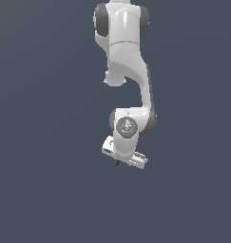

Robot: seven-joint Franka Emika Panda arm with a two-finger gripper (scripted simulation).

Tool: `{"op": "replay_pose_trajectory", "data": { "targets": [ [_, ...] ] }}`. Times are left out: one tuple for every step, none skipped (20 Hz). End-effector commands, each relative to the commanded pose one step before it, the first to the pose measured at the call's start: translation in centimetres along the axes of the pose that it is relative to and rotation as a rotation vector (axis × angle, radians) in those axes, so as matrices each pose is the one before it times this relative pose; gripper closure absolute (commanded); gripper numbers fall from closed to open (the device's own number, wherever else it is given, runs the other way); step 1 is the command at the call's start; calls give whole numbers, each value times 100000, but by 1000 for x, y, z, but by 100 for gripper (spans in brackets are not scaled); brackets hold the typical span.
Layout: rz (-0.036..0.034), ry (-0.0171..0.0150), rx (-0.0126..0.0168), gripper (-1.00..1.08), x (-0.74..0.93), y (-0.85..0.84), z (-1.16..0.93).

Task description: Pick up the object and move it to a goal position.

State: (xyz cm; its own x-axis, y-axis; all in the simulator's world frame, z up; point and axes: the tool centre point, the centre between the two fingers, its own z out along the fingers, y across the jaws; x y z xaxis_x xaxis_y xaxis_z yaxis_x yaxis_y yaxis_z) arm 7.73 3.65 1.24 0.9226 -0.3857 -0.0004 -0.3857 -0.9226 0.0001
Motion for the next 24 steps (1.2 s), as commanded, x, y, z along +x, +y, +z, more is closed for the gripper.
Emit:
{"op": "replay_pose_trajectory", "data": {
  "targets": [
    [1,41,16,108,20,-6,-13],
    [0,0,0,108,0,0,0],
    [0,0,0,108,0,0,0],
    [0,0,0,108,0,0,0],
    [0,0,0,108,0,0,0],
    [0,0,0,108,-11,4,-7],
    [0,0,0,108,11,-4,-30],
    [0,0,0,108,34,-13,-90],
    [0,0,0,108,57,-22,-150],
    [0,0,0,108,79,-31,-209],
    [0,0,0,108,102,-40,-267],
    [0,0,0,108,124,-48,-325],
    [0,0,0,108,146,-57,-381],
    [0,0,0,108,167,-65,-436],
    [0,0,0,108,189,-73,-490],
    [0,0,0,108,209,-81,-542],
    [0,0,0,108,230,-89,-592],
    [-1,-6,-48,108,249,-100,-621],
    [0,0,0,108,267,-104,-680],
    [0,0,0,108,281,-109,-713],
    [0,0,0,108,294,-114,-740],
    [0,0,0,108,304,-119,-761],
    [0,0,0,108,313,-122,-776],
    [0,0,0,108,319,-125,-786]
  ]
}}
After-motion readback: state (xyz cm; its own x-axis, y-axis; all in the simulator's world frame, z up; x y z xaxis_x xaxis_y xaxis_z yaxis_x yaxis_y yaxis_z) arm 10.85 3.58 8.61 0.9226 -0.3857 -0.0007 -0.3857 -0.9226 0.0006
